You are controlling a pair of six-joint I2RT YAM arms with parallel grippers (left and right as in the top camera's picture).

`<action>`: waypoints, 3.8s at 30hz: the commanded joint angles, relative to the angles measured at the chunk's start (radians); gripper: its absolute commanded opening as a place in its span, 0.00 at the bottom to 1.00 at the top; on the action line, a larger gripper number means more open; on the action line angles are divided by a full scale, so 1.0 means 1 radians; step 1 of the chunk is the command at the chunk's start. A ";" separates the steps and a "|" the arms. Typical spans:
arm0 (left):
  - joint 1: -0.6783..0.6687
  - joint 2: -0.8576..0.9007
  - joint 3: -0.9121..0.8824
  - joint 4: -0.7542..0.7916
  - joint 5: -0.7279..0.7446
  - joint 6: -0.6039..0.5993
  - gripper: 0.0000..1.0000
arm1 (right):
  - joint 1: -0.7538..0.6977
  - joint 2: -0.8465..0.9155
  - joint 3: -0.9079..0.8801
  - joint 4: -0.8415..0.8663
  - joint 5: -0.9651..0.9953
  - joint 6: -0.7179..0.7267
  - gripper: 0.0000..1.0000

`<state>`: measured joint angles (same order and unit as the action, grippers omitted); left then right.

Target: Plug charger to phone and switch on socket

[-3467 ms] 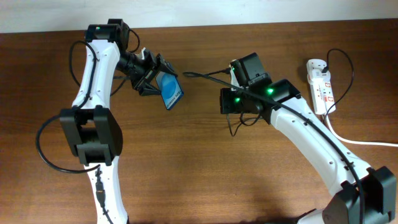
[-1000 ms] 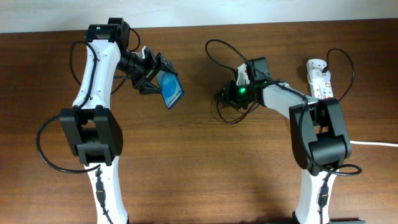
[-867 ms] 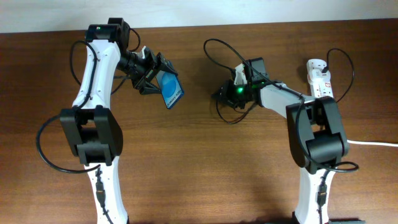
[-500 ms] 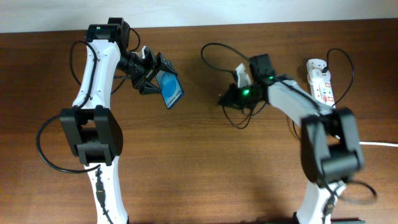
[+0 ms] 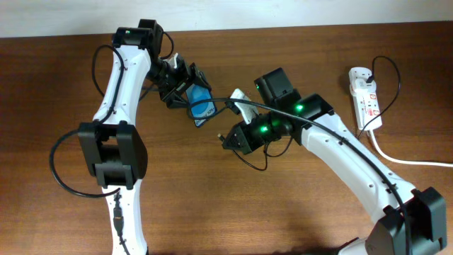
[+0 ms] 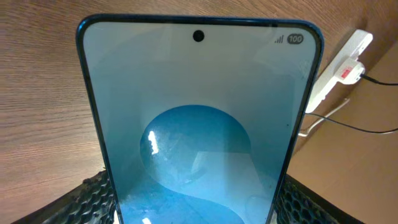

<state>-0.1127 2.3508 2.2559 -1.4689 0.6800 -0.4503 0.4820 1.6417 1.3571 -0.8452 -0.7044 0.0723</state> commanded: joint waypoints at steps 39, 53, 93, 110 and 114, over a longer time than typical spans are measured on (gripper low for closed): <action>-0.025 -0.001 0.022 0.017 0.038 0.003 0.00 | 0.060 0.117 0.001 0.259 0.164 0.379 0.04; -0.025 -0.001 0.022 0.017 0.038 0.022 0.00 | 0.060 0.117 0.000 0.235 0.156 0.390 0.04; -0.025 -0.001 0.022 0.017 0.076 0.055 0.00 | 0.008 0.134 -0.006 0.303 0.220 0.442 0.04; -0.048 -0.001 0.022 0.017 0.083 0.055 0.00 | 0.008 0.134 -0.006 0.380 0.220 0.442 0.04; -0.048 -0.001 0.022 0.013 0.083 0.055 0.00 | 0.008 0.134 -0.006 0.394 0.231 0.442 0.04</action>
<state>-0.1333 2.3508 2.2688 -1.4151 0.7151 -0.4194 0.5129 1.7668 1.3376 -0.4973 -0.5583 0.5201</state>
